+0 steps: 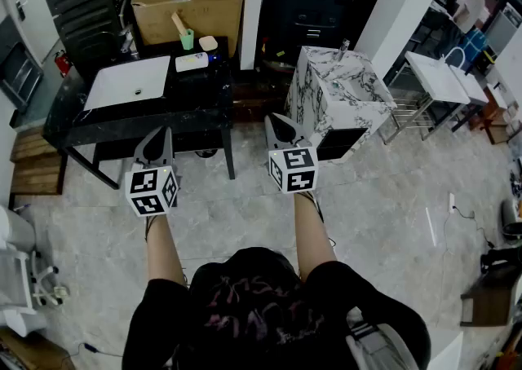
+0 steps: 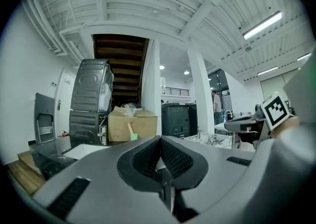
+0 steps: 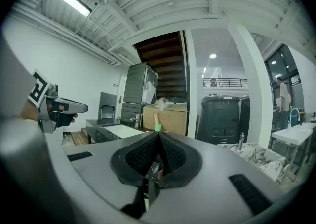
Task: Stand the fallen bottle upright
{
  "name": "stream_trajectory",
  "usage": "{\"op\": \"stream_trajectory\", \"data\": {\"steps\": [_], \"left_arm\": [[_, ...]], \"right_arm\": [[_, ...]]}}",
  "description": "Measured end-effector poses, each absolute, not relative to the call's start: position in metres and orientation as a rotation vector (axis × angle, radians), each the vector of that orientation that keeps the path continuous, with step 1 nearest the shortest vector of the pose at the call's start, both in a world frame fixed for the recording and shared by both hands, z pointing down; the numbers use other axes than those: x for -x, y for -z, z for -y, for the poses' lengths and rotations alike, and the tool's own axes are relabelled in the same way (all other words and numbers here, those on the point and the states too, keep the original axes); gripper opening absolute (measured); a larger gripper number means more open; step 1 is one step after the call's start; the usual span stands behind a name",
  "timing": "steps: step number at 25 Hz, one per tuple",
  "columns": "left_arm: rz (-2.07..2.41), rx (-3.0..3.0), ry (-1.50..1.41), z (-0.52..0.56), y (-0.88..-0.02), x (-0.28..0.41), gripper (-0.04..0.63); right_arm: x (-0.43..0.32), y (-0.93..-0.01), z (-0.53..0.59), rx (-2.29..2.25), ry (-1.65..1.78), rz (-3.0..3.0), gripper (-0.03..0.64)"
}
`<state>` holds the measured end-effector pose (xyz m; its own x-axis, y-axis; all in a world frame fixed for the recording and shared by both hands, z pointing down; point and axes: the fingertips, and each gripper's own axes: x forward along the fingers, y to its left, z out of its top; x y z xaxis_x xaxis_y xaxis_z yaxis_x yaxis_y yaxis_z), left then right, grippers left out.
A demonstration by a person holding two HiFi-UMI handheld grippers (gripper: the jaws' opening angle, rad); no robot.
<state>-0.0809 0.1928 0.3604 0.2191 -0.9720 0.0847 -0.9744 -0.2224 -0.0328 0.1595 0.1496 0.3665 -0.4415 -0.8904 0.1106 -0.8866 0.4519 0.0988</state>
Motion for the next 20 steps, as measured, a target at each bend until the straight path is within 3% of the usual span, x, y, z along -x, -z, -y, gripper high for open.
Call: {"op": "stream_trajectory", "data": {"steps": [20], "left_arm": [[1.906, -2.420, -0.142, -0.195, -0.372, 0.079, 0.017]], "right_arm": [[-0.165, -0.374, -0.149, -1.595, -0.020, 2.540, 0.012]]}}
